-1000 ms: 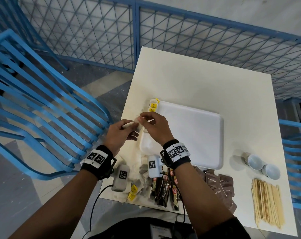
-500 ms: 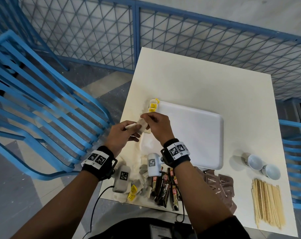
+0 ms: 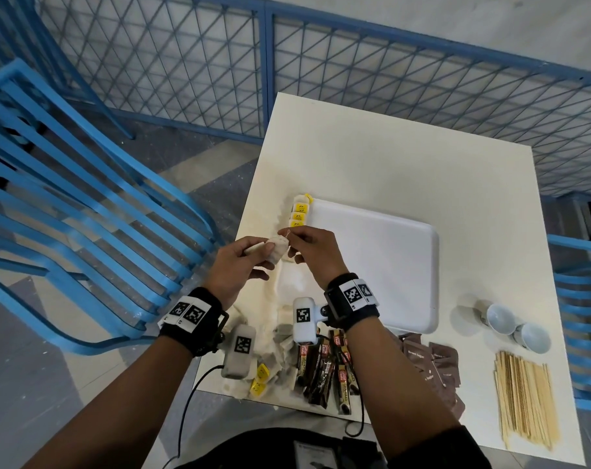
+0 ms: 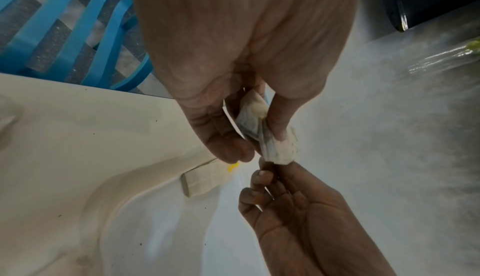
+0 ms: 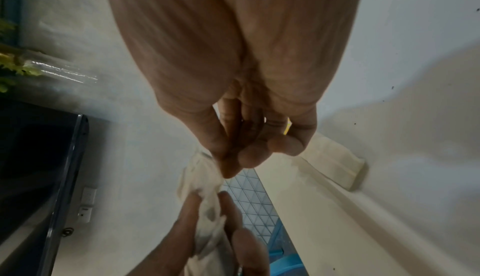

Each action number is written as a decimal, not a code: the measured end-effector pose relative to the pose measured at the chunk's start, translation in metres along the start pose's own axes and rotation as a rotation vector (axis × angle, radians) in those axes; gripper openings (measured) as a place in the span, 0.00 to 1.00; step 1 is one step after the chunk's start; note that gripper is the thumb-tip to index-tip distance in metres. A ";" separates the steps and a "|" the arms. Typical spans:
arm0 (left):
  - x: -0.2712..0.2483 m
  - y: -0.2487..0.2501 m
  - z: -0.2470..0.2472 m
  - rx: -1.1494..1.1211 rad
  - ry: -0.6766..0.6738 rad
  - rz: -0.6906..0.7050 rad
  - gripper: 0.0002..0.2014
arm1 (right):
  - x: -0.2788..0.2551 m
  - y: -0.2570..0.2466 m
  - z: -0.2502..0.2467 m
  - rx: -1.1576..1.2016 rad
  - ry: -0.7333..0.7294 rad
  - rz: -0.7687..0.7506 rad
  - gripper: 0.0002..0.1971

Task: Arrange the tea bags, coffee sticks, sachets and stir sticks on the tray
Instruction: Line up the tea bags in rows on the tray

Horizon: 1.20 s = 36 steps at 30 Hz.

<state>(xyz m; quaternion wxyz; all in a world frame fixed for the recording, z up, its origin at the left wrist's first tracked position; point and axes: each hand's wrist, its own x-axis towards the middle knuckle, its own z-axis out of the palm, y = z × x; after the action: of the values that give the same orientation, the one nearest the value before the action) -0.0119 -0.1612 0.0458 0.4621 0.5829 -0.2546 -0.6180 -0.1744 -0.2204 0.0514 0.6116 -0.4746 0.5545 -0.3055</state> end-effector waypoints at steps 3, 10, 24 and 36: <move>0.002 0.000 0.000 0.017 0.026 -0.003 0.04 | 0.001 0.002 0.001 -0.061 0.039 0.013 0.08; 0.007 -0.003 -0.001 0.104 0.224 0.096 0.05 | -0.004 -0.003 0.011 -0.150 0.123 -0.024 0.05; 0.008 0.001 -0.002 0.209 0.246 0.197 0.07 | -0.006 -0.004 0.014 0.001 0.030 -0.036 0.07; 0.006 -0.003 -0.004 0.327 0.168 0.250 0.06 | 0.003 -0.008 0.011 -0.144 -0.009 -0.069 0.07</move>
<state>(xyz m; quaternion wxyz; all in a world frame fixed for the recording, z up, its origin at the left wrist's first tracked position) -0.0077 -0.1645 0.0397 0.4541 0.6635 -0.3824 -0.4553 -0.1621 -0.2234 0.0573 0.5673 -0.5375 0.5556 -0.2838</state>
